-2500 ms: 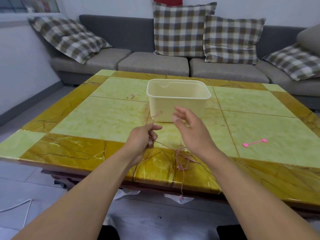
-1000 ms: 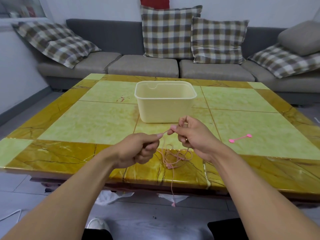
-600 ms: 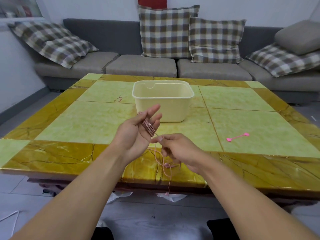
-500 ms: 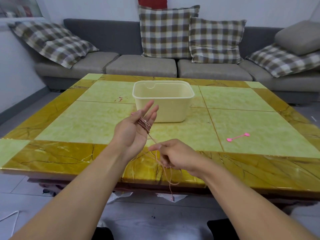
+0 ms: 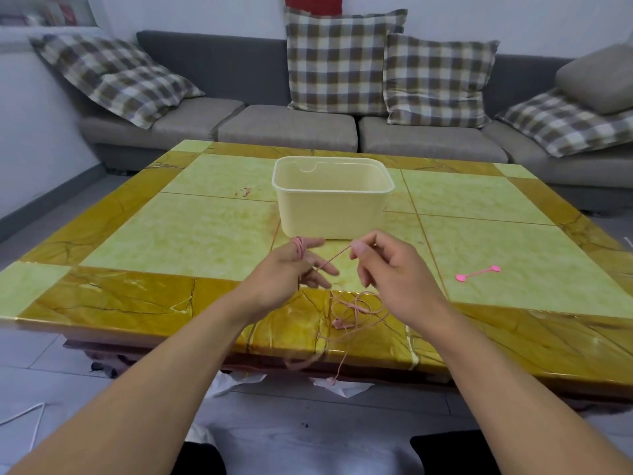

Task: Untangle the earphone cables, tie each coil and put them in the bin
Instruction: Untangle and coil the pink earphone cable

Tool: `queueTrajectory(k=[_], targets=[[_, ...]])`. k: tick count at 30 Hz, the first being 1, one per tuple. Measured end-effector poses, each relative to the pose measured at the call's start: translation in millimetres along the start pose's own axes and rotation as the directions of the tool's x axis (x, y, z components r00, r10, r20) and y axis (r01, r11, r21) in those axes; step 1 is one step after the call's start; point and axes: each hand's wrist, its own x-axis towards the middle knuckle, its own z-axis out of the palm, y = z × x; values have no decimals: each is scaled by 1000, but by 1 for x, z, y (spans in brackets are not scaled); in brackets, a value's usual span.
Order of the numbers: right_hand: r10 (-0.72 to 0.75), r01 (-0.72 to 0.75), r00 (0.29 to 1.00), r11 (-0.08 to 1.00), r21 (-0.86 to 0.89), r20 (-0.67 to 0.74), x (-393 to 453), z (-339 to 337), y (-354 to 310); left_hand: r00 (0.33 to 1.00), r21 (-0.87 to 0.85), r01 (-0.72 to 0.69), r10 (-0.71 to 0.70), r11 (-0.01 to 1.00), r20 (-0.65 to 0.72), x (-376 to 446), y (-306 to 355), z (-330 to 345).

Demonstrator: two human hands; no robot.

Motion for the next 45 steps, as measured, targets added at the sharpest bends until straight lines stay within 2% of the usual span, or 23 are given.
queueTrajectory(k=[3, 6, 9, 11, 14, 17, 19, 21, 23, 24, 26, 29, 32, 33, 36, 38, 39, 41, 43, 45], targets=[[-30, 31, 996, 1000, 6, -85, 0, 0, 1, 980, -55, 115, -105, 992, 167, -5, 3, 4], [-23, 28, 987, 999, 28, -157, 5, 0, 2, 905, -185, 242, -153, 953, 398, -8, 10, 6], [45, -26, 983, 994, 105, -179, 10, -2, 7, 837, -317, 329, -119, 889, 534, -9, 16, 10], [136, -112, 984, 976, 189, -115, 12, 1, 12, 824, -406, 344, -66, 847, 562, -10, 17, 13], [270, -286, 958, 918, 275, 97, 10, 10, 17, 877, -540, 279, 17, 794, 479, -11, 21, 19], [325, -392, 906, 886, 248, 273, 4, 19, 16, 980, -678, 127, 13, 724, 198, -7, 26, 21], [306, -373, 882, 919, 132, 358, -1, 24, 14, 999, -714, 0, 24, 701, 24, -2, 27, 17], [274, -310, 854, 951, 9, 442, -6, 27, 10, 992, -641, -117, 55, 759, -116, 5, 18, 11], [236, -241, 842, 969, -53, 486, -9, 26, 6, 974, -383, -166, 91, 909, -205, 9, 6, 4], [211, -207, 845, 976, -62, 491, -9, 24, 4, 968, -202, -165, 119, 965, -219, 8, 1, 2], [144, -161, 875, 987, -4, 462, -9, 18, 1, 972, 81, -138, 151, 987, -179, 5, -7, -1], [123, -156, 945, 984, 87, 304, -3, 4, 0, 998, 120, -25, 32, 992, -50, 1, -10, -2], [138, -154, 982, 979, 131, 126, 2, -4, 4, 994, 216, 17, -40, 976, 98, -6, -2, 0], [140, -149, 987, 979, 138, 74, 4, -4, 7, 984, 209, 36, -71, 977, 163, -8, 2, 2], [160, -154, 987, 969, 194, -16, 6, 0, 12, 904, -61, 179, -140, 982, 404, -14, 11, 8], [200, -183, 979, 943, 278, -32, 9, 3, 14, 846, -231, 265, -110, 936, 522, -15, 17, 12], [227, -209, 974, 925, 317, -22, 10, 4, 15, 838, -321, 278, -66, 905, 542, -15, 19, 14], [300, -297, 953, 890, 346, 47, 10, 6, 15, 886, -508, 235, 32, 829, 463, -14, 23, 18], [362, -390, 921, 874, 290, 147, 7, 11, 15, 968, -620, 105, 62, 778, 242, -13, 30, 21], [376, -431, 889, 881, 196, 263, 1, 18, 11, 999, -645, -10, 32, 764, 24, -9, 32, 24]])
